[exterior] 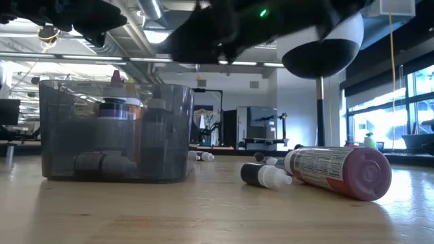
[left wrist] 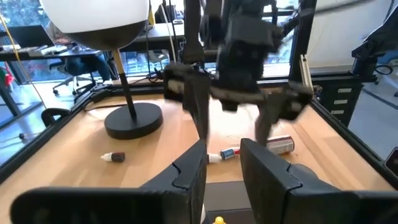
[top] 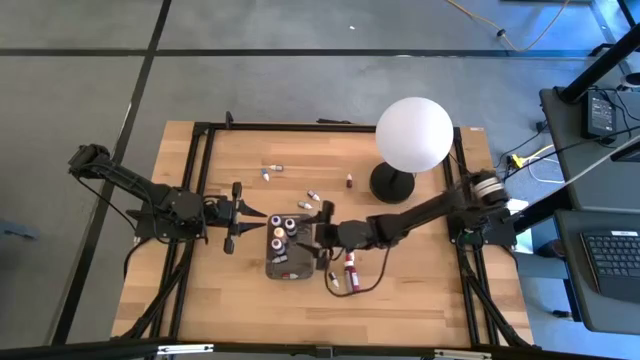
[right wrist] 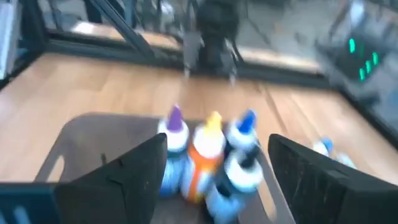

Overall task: Pick & Place food coloring
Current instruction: Put the large red food coloring bottle into the black bin

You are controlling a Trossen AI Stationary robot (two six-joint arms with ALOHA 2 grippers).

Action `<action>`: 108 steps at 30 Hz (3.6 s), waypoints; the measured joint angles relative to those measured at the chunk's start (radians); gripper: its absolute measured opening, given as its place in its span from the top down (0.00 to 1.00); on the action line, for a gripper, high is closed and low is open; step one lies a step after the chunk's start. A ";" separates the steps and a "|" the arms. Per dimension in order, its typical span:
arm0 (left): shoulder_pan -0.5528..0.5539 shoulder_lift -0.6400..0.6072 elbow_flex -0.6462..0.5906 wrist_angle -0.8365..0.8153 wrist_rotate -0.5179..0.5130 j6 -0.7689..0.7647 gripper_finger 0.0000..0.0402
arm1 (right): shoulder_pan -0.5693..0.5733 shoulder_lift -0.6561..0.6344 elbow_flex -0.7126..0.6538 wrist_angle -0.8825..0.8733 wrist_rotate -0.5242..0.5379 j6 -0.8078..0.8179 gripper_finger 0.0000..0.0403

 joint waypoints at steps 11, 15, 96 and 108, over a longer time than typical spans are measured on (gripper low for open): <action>0.000 0.000 0.000 -0.002 0.001 -0.025 0.77 | 0.071 -0.295 0.001 -0.719 0.003 0.623 0.31; 0.000 0.000 0.000 -0.001 0.002 -0.025 0.76 | 0.107 -0.301 0.001 -0.859 -0.060 0.868 0.31; 0.000 0.000 0.000 -0.025 0.000 -0.015 0.78 | 0.083 -0.211 0.131 -0.595 0.226 0.181 0.69; 0.000 0.000 0.001 -0.024 0.000 -0.015 0.78 | -0.017 -0.153 -0.263 0.562 -0.130 -0.039 0.69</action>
